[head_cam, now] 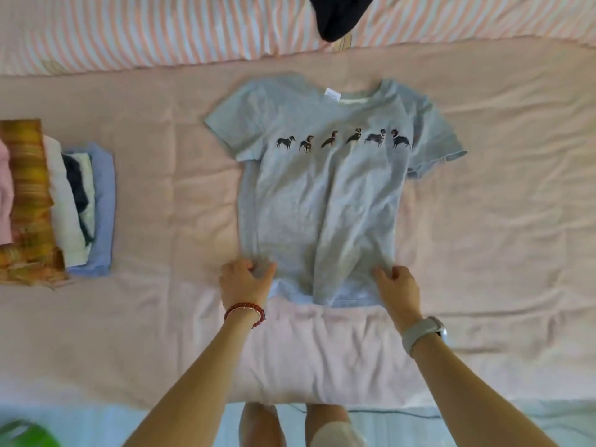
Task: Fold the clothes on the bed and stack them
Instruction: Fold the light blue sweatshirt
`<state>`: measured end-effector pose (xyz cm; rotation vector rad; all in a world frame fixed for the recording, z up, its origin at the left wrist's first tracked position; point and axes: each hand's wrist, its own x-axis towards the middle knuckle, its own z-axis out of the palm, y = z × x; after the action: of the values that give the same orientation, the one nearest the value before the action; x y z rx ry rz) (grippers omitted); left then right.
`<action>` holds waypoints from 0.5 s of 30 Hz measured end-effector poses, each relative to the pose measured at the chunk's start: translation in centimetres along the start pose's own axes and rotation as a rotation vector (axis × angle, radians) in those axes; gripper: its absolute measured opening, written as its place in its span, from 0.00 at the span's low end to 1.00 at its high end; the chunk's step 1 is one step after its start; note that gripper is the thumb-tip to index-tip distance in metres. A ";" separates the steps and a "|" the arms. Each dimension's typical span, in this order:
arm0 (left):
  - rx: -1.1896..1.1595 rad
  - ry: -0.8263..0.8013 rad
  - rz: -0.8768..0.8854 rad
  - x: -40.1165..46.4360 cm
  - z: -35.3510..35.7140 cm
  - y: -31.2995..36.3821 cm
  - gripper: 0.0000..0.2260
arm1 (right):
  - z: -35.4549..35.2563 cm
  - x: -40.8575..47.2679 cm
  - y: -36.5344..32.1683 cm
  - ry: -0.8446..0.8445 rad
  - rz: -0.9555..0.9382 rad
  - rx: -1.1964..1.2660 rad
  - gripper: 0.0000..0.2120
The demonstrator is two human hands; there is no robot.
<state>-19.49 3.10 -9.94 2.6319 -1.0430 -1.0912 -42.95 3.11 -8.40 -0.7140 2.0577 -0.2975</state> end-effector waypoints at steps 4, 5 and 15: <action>-0.176 0.028 0.072 0.5 -0.9 0.5 0.07 | -0.3 -0.3 -0.4 0.161 0.006 0.094 0.05; -0.248 0.068 0.078 0.2 -1.7 0.5 0.05 | -0.9 -0.6 -0.5 0.204 0.001 0.126 0.04; -0.289 0.040 0.102 -3.2 -4.4 -4.8 0.05 | -5.2 -2.9 4.5 0.159 -0.068 0.024 0.09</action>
<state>-15.59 8.11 -6.47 2.3382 -0.9221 -1.0731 -47.70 8.15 -5.58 -0.7677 2.1791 -0.4286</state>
